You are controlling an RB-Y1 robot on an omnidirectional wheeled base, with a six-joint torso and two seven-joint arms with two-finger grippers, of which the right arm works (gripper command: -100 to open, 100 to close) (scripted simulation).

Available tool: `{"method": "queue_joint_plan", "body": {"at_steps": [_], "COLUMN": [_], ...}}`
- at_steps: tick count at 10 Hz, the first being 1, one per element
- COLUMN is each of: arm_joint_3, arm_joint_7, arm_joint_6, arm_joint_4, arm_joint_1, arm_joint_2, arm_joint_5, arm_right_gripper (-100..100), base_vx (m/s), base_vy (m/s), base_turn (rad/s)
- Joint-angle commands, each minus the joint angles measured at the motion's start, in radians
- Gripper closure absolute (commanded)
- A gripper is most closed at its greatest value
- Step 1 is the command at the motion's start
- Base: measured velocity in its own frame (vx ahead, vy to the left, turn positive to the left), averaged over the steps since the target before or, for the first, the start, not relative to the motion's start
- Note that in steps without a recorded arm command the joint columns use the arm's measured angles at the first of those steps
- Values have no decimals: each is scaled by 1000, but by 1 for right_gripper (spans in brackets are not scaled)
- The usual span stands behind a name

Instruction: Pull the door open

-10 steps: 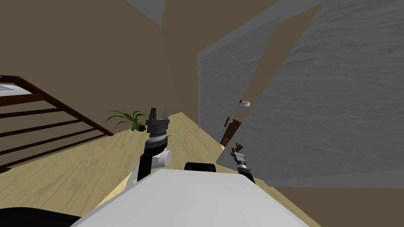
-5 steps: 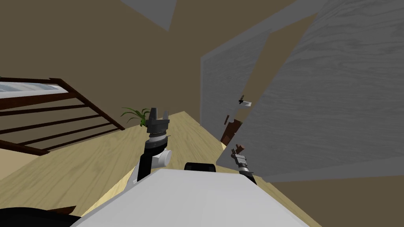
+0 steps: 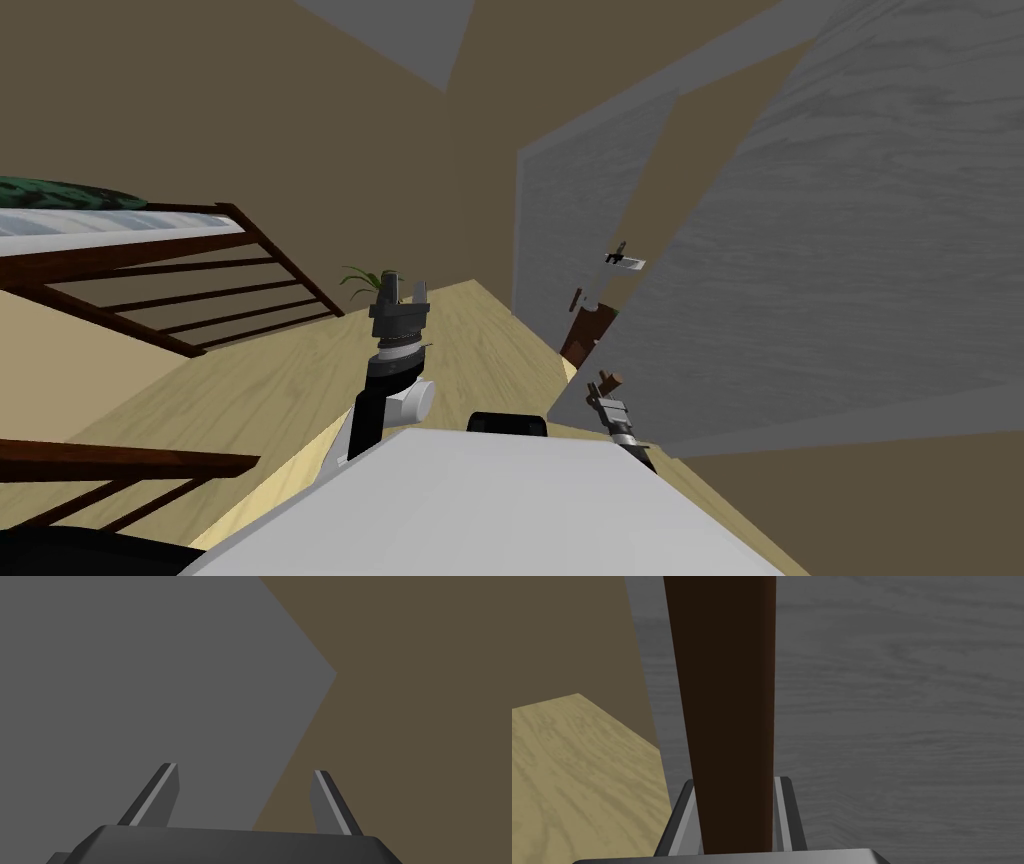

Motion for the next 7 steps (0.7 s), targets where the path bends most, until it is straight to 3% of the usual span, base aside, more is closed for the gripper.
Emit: {"method": "queue_joint_plan", "body": {"at_steps": [1, 2, 7], "arm_joint_3": [11, 8, 39], "arm_joint_7": [-17, -11, -53], "arm_joint_6": [-21, -12, -74], "arm_joint_4": [-1, 1, 35], "arm_joint_1": [12, 5, 17], "arm_joint_2": [-16, -9, -40], "arm_joint_5": [8, 5, 27], "arm_right_gripper": [100, 100, 100], "base_vx": [-241, -118, -192], "base_vy": [-59, -27, -30], "base_turn": [134, 38, 126]}}
